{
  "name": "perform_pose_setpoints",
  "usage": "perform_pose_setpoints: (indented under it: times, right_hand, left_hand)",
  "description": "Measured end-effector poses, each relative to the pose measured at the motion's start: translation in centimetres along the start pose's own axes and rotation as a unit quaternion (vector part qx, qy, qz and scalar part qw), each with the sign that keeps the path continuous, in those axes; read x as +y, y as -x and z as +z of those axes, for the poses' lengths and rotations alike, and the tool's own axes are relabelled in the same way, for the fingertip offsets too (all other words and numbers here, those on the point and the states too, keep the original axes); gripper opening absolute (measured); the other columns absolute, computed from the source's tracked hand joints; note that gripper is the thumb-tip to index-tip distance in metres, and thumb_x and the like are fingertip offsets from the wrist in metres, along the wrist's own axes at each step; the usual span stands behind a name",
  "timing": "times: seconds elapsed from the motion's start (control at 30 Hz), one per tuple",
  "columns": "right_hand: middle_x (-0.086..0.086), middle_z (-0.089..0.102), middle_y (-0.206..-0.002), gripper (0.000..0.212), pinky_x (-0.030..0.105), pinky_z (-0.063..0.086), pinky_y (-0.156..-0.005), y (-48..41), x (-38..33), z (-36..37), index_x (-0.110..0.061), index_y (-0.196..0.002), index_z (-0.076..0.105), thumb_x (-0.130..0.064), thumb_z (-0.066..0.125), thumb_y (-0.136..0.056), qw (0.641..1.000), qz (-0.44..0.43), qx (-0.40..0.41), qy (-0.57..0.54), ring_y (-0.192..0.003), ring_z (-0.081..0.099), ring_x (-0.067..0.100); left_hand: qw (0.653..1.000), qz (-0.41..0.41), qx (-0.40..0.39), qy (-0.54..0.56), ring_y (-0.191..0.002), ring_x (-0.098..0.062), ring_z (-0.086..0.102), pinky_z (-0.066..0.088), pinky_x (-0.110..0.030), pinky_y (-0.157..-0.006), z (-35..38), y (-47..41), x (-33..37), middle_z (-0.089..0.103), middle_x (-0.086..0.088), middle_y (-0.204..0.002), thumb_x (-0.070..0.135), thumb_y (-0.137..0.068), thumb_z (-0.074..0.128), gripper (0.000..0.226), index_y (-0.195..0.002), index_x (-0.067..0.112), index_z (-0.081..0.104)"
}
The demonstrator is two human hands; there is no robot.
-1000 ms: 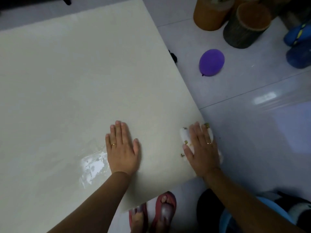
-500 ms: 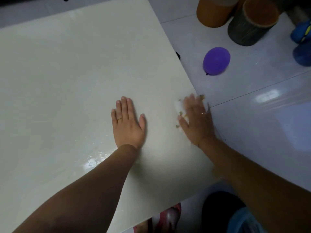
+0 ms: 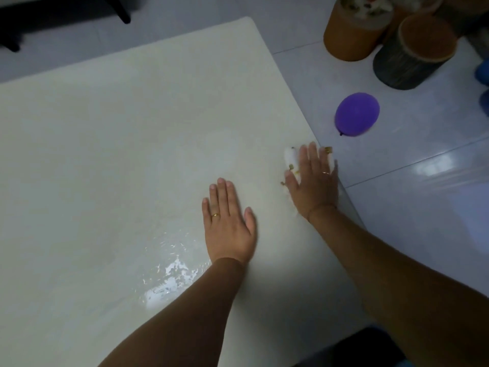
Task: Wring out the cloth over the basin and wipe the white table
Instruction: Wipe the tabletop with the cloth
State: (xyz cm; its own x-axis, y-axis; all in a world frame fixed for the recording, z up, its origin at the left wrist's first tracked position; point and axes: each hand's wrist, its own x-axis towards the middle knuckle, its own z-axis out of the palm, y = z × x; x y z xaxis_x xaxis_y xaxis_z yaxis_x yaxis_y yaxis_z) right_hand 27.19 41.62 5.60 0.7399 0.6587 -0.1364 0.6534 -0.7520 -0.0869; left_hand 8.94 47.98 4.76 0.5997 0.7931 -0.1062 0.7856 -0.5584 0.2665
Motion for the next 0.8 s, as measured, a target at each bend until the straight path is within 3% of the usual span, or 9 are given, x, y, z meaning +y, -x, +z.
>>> perform_pose_setpoints:
  times: [0.07,0.13,0.23,0.3,0.37,0.5,0.63,0.73,0.8]
  right_hand:
    - [0.009,0.008,-0.16,0.067,0.051,0.003,-0.117,-1.4,-2.9,0.3,-0.013,-0.15,0.01,-0.046,0.03,-0.096,0.99,0.134,0.019,-0.047,-0.146,0.003,0.028]
    - [0.009,0.003,-0.16,0.069,0.051,-0.003,-0.117,-2.1,-6.3,0.5,-0.012,-0.15,0.006,-0.047,0.029,-0.095,0.983,0.169,0.007,-0.068,-0.146,-0.002,0.029]
    - [0.005,-0.001,-0.16,0.07,0.046,-0.011,-0.116,-1.4,-9.1,1.0,-0.015,-0.151,0.004,-0.049,0.026,-0.094,0.998,-0.054,-0.018,-0.021,-0.147,-0.006,0.025]
    - [0.003,0.002,-0.16,0.069,0.044,-0.008,-0.118,-2.5,-7.1,0.4,-0.019,-0.151,0.008,-0.051,0.029,-0.094,0.978,-0.207,-0.038,-0.004,-0.147,-0.004,0.021]
    - [0.002,0.008,-0.16,0.067,0.043,-0.003,-0.118,-4.8,-4.0,-0.2,-0.019,-0.15,0.013,-0.049,0.034,-0.095,0.967,-0.254,-0.021,0.013,-0.147,0.003,0.02]
    - [0.006,0.007,-0.16,0.065,0.048,0.002,-0.117,-9.2,-3.0,-1.1,-0.016,-0.151,0.009,-0.045,0.031,-0.097,0.999,-0.041,0.002,0.001,-0.147,0.004,0.025]
    - [0.009,0.0,-0.16,0.069,0.052,-0.005,-0.117,-9.1,-10.4,-0.5,-0.011,-0.15,0.003,-0.045,0.029,-0.096,0.983,0.156,-0.004,-0.095,-0.146,-0.005,0.027]
    - [0.006,-0.003,-0.16,0.07,0.047,-0.012,-0.117,-7.7,-12.1,0.1,-0.015,-0.151,0.002,-0.048,0.028,-0.095,0.997,-0.059,-0.026,-0.031,-0.146,-0.007,0.026]
    - [0.002,0.003,-0.16,0.068,0.045,-0.005,-0.119,-9.1,-9.4,-0.6,-0.018,-0.151,0.01,-0.049,0.031,-0.094,0.97,-0.237,-0.042,-0.018,-0.147,-0.001,0.023]
  left_hand:
    - [1.0,0.001,0.001,0.002,-0.148,-0.023,0.001,0.0,-0.04,-0.12,-0.1,0.1,0.0,0.008,-0.01,-0.16,0.04,-0.094,0.019,0.067,-0.152,0.008,0.011]
    - [1.0,0.001,0.001,-0.001,-0.148,-0.024,0.003,0.001,-0.04,-0.12,-0.1,0.1,0.0,0.01,-0.011,-0.16,0.039,-0.094,0.021,0.066,-0.151,0.007,0.013]
    - [1.0,-0.001,-0.01,-0.012,-0.148,-0.024,0.001,0.002,-0.04,-0.12,-0.1,0.2,0.0,0.008,-0.01,-0.16,0.041,-0.095,0.019,0.066,-0.152,0.009,0.01]
    - [1.0,-0.004,-0.016,-0.012,-0.148,-0.024,0.003,0.005,-0.041,-0.12,-0.2,0.1,0.0,0.008,-0.01,-0.16,0.041,-0.096,0.02,0.065,-0.152,0.009,0.011]
    - [1.0,-0.007,-0.023,-0.015,-0.148,-0.025,0.006,0.006,-0.041,-0.119,-0.3,0.1,0.0,0.01,-0.011,-0.159,0.041,-0.096,0.021,0.065,-0.152,0.009,0.012]
    - [0.999,-0.018,-0.035,-0.025,-0.147,-0.027,0.01,0.008,-0.042,-0.117,-0.5,0.0,0.2,0.014,-0.011,-0.159,0.04,-0.095,0.025,0.066,-0.151,0.008,0.016]
    - [0.998,-0.025,-0.046,-0.037,-0.145,-0.029,0.016,0.009,-0.042,-0.117,-0.9,-0.1,0.2,0.021,-0.012,-0.157,0.039,-0.092,0.032,0.066,-0.149,0.007,0.024]
    - [0.999,-0.02,-0.045,-0.005,-0.144,-0.029,0.023,0.01,-0.041,-0.117,-1.5,-0.1,0.2,0.026,-0.012,-0.155,0.036,-0.092,0.031,0.063,-0.147,0.006,0.03]
    - [0.999,-0.017,-0.027,0.023,-0.143,-0.03,0.025,0.01,-0.041,-0.117,-2.1,-0.7,0.2,0.028,-0.012,-0.154,0.034,-0.091,0.033,0.062,-0.146,0.004,0.034]
